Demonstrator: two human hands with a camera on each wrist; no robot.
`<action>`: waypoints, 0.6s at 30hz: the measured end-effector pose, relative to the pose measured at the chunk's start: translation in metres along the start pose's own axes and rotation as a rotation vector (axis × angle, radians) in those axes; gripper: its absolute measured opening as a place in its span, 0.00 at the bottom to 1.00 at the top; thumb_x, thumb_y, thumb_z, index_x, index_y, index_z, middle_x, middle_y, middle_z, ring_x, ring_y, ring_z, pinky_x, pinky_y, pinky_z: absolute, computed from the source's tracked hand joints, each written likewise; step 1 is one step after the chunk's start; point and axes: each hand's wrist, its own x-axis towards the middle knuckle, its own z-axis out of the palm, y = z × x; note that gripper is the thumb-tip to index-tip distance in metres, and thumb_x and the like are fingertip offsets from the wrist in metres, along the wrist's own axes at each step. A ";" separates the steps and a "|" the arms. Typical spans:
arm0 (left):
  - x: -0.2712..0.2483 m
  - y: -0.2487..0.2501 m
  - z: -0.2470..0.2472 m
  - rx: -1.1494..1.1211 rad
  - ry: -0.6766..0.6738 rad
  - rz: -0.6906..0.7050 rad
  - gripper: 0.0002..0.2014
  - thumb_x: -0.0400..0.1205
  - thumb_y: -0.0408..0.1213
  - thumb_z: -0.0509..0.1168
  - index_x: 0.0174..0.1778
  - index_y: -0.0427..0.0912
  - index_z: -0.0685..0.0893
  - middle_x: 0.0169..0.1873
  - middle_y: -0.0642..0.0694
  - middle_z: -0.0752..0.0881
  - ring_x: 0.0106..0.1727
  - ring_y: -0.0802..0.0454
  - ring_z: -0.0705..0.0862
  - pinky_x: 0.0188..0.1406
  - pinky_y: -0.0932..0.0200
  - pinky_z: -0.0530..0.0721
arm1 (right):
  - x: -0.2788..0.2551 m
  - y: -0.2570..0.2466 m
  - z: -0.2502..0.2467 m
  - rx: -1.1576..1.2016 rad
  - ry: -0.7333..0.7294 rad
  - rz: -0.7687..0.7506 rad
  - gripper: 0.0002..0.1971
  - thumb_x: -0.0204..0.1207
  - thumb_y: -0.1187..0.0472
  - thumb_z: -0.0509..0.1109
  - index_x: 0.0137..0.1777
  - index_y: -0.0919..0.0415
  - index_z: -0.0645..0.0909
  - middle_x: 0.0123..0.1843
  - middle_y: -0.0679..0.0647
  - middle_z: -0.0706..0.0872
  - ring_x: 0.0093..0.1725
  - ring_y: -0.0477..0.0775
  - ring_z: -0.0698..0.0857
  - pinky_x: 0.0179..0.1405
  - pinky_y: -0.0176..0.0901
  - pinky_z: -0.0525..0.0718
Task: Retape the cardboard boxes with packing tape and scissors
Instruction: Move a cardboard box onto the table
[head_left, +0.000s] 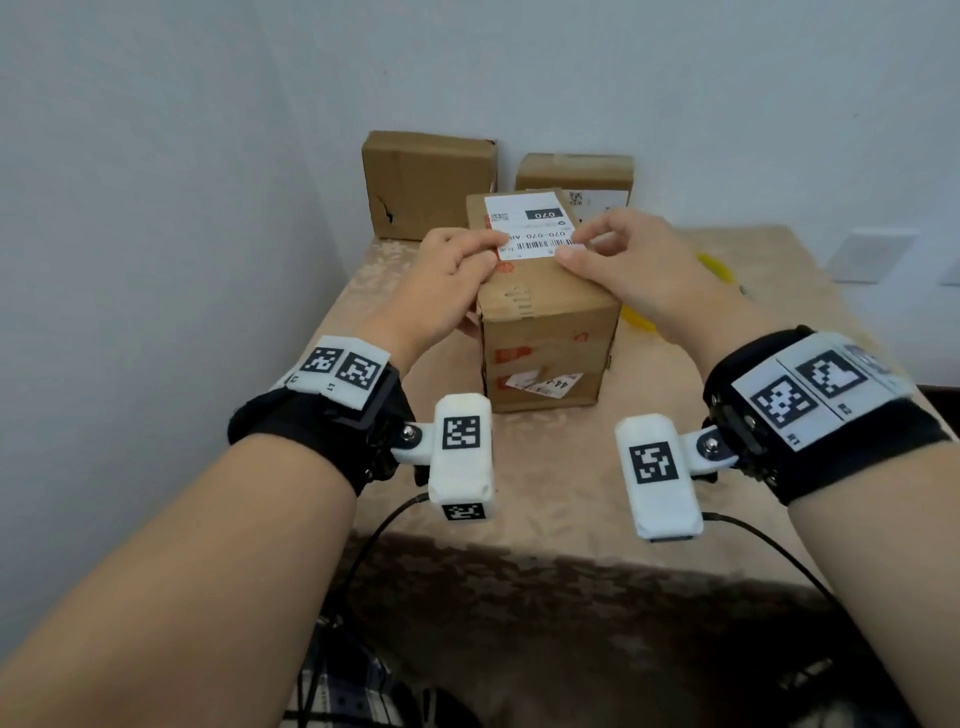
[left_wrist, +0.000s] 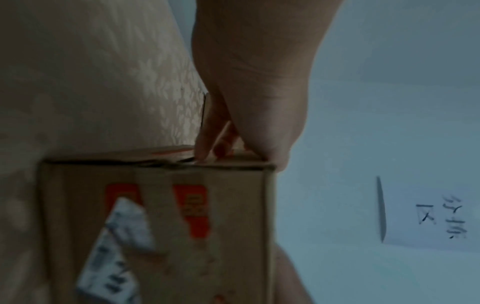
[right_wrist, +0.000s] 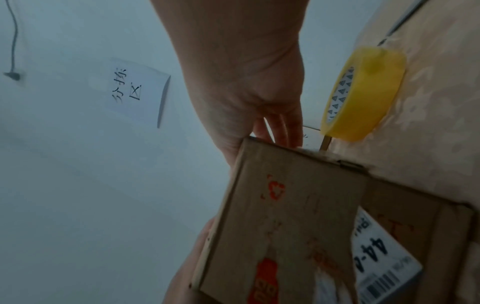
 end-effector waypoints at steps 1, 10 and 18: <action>0.001 -0.004 0.005 0.004 0.060 0.024 0.15 0.88 0.38 0.53 0.66 0.45 0.80 0.64 0.45 0.70 0.53 0.62 0.77 0.35 0.72 0.83 | 0.000 -0.002 0.000 -0.072 -0.003 -0.009 0.19 0.78 0.49 0.72 0.65 0.55 0.80 0.60 0.49 0.83 0.56 0.48 0.82 0.46 0.34 0.78; 0.018 -0.009 0.045 0.234 0.362 0.322 0.23 0.87 0.45 0.44 0.51 0.35 0.82 0.52 0.46 0.82 0.56 0.49 0.78 0.60 0.54 0.74 | -0.002 0.007 -0.006 -0.323 0.195 -0.161 0.08 0.77 0.51 0.71 0.50 0.54 0.82 0.51 0.50 0.74 0.52 0.49 0.77 0.51 0.37 0.72; 0.018 -0.008 0.036 0.211 0.226 0.303 0.20 0.84 0.43 0.46 0.48 0.38 0.82 0.48 0.47 0.83 0.54 0.47 0.78 0.58 0.50 0.73 | -0.017 -0.005 -0.018 -0.400 -0.156 -0.083 0.32 0.74 0.36 0.68 0.74 0.51 0.75 0.72 0.50 0.68 0.73 0.48 0.68 0.67 0.38 0.67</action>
